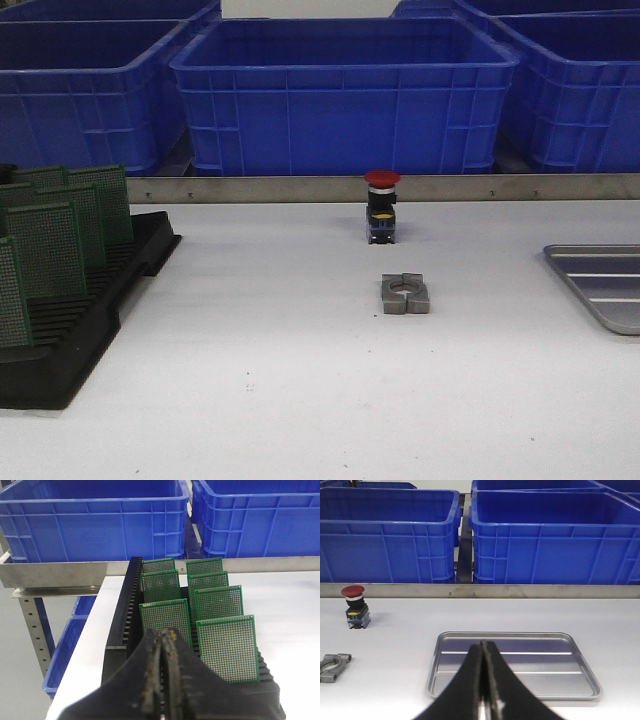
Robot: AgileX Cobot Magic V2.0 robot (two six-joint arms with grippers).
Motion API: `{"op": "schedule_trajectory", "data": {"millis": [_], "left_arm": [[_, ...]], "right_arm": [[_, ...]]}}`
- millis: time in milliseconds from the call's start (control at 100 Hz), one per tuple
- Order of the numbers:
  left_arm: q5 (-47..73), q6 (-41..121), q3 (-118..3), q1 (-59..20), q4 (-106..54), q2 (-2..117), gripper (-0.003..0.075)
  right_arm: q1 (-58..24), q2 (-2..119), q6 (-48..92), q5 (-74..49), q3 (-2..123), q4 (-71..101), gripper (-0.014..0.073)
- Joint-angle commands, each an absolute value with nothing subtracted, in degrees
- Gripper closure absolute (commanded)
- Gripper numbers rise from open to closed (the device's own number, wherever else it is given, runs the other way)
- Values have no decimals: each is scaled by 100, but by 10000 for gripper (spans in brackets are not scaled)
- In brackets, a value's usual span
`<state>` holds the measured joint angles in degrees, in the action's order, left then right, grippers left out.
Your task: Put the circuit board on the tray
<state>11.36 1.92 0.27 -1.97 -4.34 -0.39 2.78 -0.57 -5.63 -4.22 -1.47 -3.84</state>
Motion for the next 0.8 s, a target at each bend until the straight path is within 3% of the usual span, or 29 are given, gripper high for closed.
{"op": "schedule_trajectory", "data": {"millis": [0, 360, 790], "left_arm": [[672, 136, 136, -178, -468, -196, 741], [657, 136, 136, -178, -468, -196, 741], [-1045, 136, 124, -178, -857, -196, 741]], "right_arm": [[297, -182, -533, 59, -150, -374, 654], [297, -182, -533, 59, -150, -374, 654], [297, -182, -533, 59, -150, -374, 654]]}}
